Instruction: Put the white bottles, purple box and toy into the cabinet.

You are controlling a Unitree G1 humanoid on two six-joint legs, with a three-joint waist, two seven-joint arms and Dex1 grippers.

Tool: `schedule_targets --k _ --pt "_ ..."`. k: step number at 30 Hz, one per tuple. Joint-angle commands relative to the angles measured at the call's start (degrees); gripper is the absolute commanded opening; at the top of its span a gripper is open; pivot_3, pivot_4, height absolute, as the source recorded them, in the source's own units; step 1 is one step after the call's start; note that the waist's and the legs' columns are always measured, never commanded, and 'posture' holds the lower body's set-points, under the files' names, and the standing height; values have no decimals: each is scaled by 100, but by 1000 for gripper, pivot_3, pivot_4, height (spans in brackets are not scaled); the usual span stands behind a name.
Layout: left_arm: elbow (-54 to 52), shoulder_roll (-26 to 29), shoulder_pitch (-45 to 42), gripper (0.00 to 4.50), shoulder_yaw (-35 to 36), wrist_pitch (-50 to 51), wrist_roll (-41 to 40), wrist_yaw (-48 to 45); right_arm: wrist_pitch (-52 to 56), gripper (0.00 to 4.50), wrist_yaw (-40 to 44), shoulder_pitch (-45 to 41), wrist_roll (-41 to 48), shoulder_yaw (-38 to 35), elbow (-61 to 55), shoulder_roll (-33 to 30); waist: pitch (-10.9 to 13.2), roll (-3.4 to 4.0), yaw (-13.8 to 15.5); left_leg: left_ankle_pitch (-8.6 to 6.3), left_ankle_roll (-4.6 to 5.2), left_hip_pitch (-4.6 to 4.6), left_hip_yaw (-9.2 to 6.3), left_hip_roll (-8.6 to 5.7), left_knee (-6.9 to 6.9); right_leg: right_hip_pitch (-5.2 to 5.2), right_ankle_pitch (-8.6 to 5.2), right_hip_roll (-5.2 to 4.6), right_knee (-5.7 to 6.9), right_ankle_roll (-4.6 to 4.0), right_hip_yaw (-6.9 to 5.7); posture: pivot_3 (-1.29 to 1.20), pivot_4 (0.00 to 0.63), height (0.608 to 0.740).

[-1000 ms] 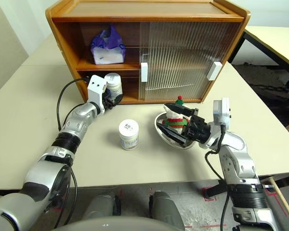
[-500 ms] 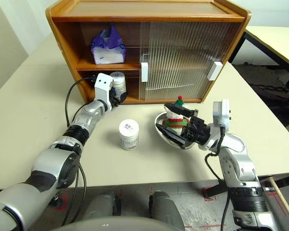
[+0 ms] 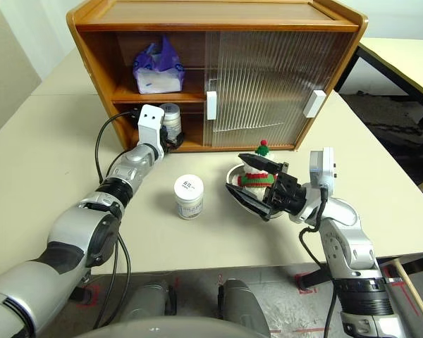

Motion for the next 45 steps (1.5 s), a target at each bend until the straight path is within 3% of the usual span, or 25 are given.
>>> schedule_targets --k 1,14,24,34,39,41,44,45 --pt "105 -82 -100 4467 61 -70 30 -89 43 4500 -22 38 28 34 -105 -29 0 -1 -1 0 0 0 0 0 0 0 0 0 0 0 0 69 0 740" --pt "-331 -7 279 4467 156 -49 -34 -242 16 4500 40 -63 18 10 1 -71 -1 -1 -9 0 0 1 -1 0 17 0 0 1 15 0 1 83 0 740" --pt "-1634 162 999 4467 92 333 -8 -165 6 4500 89 -61 11 52 63 -30 -1 -2 -11 0 0 2 -1 6 61 4 -1 0 42 4 2 96 0 740" --pt "-2156 243 1183 4467 189 617 -67 41 -57 4500 97 -103 -46 101 163 46 -1 -3 -4 2 3 4 0 6 63 6 0 0 43 5 6 103 0 740" --pt "-2317 267 1231 3503 215 736 -77 53 -71 4500 108 -103 -56 96 189 62 -1 -3 2 1 3 4 0 6 63 5 0 0 43 4 6 105 0 740" --pt "-2433 252 1301 3673 190 820 -69 27 -80 4500 112 -103 -64 99 199 68 -1 -3 7 1 3 4 -1 7 63 5 0 0 42 4 6 104 0 740" --pt "-2721 199 1472 4483 153 963 -82 -4 -88 4500 120 -110 -77 93 215 78 -2 -3 5 1 3 3 -1 7 63 6 0 0 42 5 6 107 0 740" --pt "-2821 186 1528 4483 146 1006 -82 0 -91 4500 125 -110 -80 92 222 80 -2 -3 3 1 3 3 -1 10 62 5 0 0 42 5 6 108 0 740"
